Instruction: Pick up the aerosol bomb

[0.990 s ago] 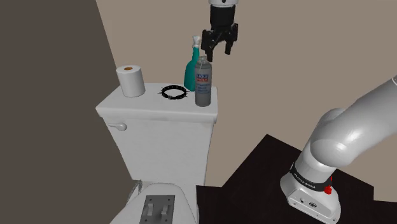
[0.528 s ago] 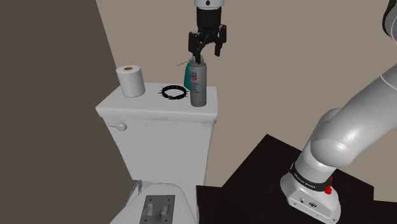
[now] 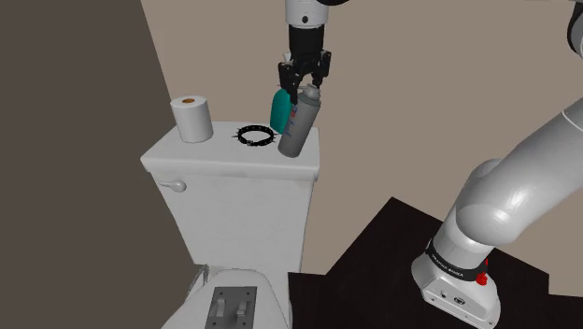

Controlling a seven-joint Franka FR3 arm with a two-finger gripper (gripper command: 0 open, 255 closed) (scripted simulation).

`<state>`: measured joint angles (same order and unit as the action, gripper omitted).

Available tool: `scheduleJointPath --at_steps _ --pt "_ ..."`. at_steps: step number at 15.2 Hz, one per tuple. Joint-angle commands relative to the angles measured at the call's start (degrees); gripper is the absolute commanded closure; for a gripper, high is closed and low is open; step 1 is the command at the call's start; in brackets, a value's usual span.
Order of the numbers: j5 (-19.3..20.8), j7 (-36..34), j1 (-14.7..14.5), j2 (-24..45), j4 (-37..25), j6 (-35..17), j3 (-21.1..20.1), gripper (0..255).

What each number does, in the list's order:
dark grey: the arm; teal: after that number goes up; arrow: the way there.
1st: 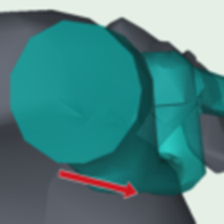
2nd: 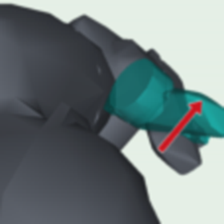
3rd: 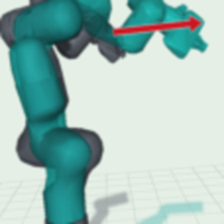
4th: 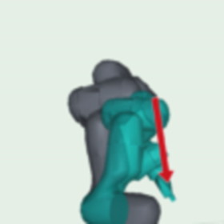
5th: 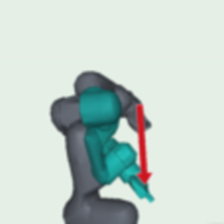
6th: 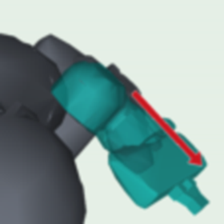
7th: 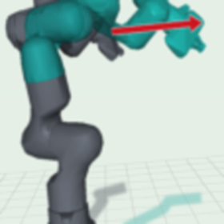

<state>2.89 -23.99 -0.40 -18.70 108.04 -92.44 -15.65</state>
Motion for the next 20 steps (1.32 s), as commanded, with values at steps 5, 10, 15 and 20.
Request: scheduleJointPath --at_steps 5,10,15,20 --pt "0.0 0.0 0.0 0.0 0.1 0.0 0.0 255" --pt "0.2 0.1 0.1 0.8 -3.0 2.4 0.0 255" --pt "0.5 0.3 0.2 2.1 -8.3 6.4 -0.2 255" --pt "0.9 0.4 0.4 3.9 -14.1 10.4 -0.4 255"
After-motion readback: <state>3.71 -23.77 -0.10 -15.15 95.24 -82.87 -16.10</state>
